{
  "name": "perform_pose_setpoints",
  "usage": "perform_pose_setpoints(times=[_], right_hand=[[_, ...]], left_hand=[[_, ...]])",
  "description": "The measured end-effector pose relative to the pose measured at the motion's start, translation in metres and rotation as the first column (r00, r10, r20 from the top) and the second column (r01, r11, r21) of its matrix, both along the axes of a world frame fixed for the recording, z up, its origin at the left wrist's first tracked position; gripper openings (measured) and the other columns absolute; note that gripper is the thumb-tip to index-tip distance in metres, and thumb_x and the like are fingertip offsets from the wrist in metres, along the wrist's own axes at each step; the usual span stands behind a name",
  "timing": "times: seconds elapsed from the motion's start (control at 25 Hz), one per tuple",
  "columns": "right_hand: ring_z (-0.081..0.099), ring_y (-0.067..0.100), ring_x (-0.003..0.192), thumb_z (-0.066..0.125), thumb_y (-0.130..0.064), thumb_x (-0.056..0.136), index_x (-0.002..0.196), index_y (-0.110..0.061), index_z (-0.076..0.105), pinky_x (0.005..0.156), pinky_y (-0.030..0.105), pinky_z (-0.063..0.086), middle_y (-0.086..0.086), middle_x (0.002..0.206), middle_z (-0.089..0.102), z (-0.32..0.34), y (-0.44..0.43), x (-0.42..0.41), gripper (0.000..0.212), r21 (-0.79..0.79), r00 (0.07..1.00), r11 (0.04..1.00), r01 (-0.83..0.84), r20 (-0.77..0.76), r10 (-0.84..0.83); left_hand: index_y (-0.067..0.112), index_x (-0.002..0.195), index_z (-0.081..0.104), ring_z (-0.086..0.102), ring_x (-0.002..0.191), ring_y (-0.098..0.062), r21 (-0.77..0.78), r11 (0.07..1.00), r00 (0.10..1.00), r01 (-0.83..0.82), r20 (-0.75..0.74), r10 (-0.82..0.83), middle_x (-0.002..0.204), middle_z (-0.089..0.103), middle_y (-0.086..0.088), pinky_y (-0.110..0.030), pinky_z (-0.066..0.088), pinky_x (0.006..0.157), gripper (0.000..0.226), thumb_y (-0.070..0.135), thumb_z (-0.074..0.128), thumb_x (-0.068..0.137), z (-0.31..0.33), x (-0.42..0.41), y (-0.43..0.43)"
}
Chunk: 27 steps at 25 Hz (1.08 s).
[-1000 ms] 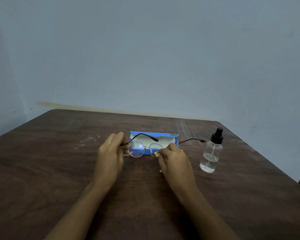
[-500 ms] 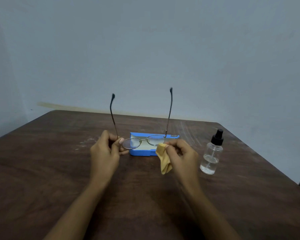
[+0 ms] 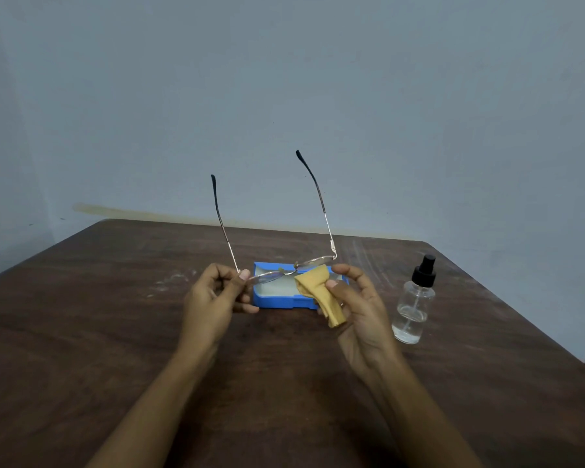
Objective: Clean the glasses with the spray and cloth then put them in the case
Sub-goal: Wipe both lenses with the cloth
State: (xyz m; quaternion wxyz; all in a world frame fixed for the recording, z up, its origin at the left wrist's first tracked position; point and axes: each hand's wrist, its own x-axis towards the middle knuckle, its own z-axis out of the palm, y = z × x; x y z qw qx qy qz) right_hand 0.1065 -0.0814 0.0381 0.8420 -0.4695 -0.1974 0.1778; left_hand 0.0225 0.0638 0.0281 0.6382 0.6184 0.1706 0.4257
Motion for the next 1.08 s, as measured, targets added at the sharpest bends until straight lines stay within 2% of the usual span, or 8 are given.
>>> perform_pose_setpoints(times=[0.2, 0.28, 0.4, 0.56, 0.68, 0.76, 0.96, 1.08], right_hand=[[0.058, 0.010, 0.054, 0.044, 0.006, 0.086, 0.071, -0.011, 0.057, 0.042, 0.019, 0.047, 0.006, 0.075, 0.058, 0.000, 0.001, -0.001, 0.026, 0.029, 0.993, 0.995, -0.091, 0.076, 0.088], [0.062, 0.010, 0.065, 0.047, 0.003, 0.085, 0.073, -0.012, 0.064, 0.053, 0.016, 0.051, 0.002, 0.075, 0.066, -0.001, 0.003, -0.003, 0.026, 0.024, 0.987, 0.993, -0.111, 0.122, 0.107], [0.062, 0.011, 0.086, 0.068, -0.012, 0.072, 0.082, -0.017, 0.071, 0.072, 0.021, 0.050, -0.005, 0.085, 0.072, 0.000, 0.005, -0.008, 0.012, -0.030, 0.967, 0.995, -0.090, 0.235, 0.095], [0.062, 0.000, 0.087, 0.066, 0.003, 0.074, 0.089, -0.017, 0.065, 0.071, 0.013, 0.048, -0.015, 0.087, 0.071, 0.001, 0.007, -0.017, 0.025, -0.005, 0.884, 1.000, -0.015, 0.467, 0.016], [0.062, 0.005, 0.092, 0.063, -0.006, 0.076, 0.088, -0.027, 0.065, 0.077, 0.016, 0.048, -0.010, 0.091, 0.069, -0.001, 0.013, -0.018, 0.024, -0.007, 0.806, 0.998, 0.067, 0.590, -0.050], [0.060, 0.007, 0.096, 0.060, -0.010, 0.077, 0.091, -0.033, 0.065, 0.082, 0.018, 0.046, -0.004, 0.096, 0.065, -0.003, 0.018, -0.018, 0.027, -0.063, 0.710, 0.981, 0.186, 0.698, -0.090], [0.044, -0.012, 0.093, 0.056, -0.013, 0.081, 0.105, -0.013, 0.064, 0.081, 0.002, 0.034, -0.001, 0.099, 0.046, -0.010, 0.029, -0.014, 0.025, 0.044, 0.295, 0.832, 0.553, 0.923, -0.246], [0.043, -0.004, 0.084, 0.053, -0.013, 0.084, 0.108, -0.013, 0.063, 0.075, 0.007, 0.038, 0.004, 0.101, 0.047, -0.014, 0.030, -0.011, 0.025, 0.095, 0.168, 0.758, 0.646, 0.950, -0.262]], left_hand=[[0.006, 0.067, 0.051, 0.053, 0.039, -0.002, -0.133, 0.987, 0.995, 0.092, 0.044, -0.087, 0.060, 0.050, -0.008, -0.013, 0.050, 0.043, 0.022, 0.003, 0.049, 0.088, 0.006, -0.001, -0.002], [0.005, 0.067, 0.053, 0.054, 0.039, -0.003, -0.191, 0.973, 0.991, 0.129, 0.054, -0.121, 0.057, 0.053, -0.008, -0.012, 0.050, 0.043, 0.021, 0.003, 0.050, 0.088, 0.009, -0.001, -0.003], [0.001, 0.069, 0.055, 0.054, 0.038, -0.003, -0.254, 0.948, 0.981, 0.190, 0.078, -0.176, 0.043, 0.058, 0.001, -0.012, 0.049, 0.042, 0.018, 0.004, 0.051, 0.086, 0.013, -0.002, -0.008], [0.002, 0.067, 0.056, 0.054, 0.038, -0.004, -0.298, 0.926, 0.972, 0.231, 0.106, -0.208, 0.041, 0.059, 0.001, -0.012, 0.049, 0.042, 0.018, 0.005, 0.054, 0.084, 0.016, -0.004, -0.011], [0.002, 0.068, 0.056, 0.054, 0.039, -0.003, -0.331, 0.903, 0.962, 0.274, 0.113, -0.250, 0.043, 0.058, 0.003, -0.012, 0.050, 0.043, 0.018, 0.006, 0.053, 0.085, 0.017, -0.006, -0.011], [0.002, 0.070, 0.055, 0.055, 0.040, -0.002, -0.331, 0.894, 0.953, 0.303, 0.103, -0.285, 0.043, 0.058, 0.003, -0.013, 0.051, 0.043, 0.017, 0.006, 0.052, 0.086, 0.018, -0.006, -0.013], [0.001, 0.065, 0.052, 0.055, 0.038, -0.003, -0.337, 0.885, 0.946, 0.323, 0.100, -0.307, 0.041, 0.058, 0.001, -0.012, 0.050, 0.043, 0.021, 0.003, 0.050, 0.086, 0.019, -0.007, -0.015], [0.001, 0.064, 0.052, 0.056, 0.039, -0.003, -0.348, 0.878, 0.944, 0.329, 0.107, -0.312, 0.042, 0.058, 0.000, -0.012, 0.050, 0.044, 0.022, 0.002, 0.050, 0.086, 0.019, -0.006, -0.014]])
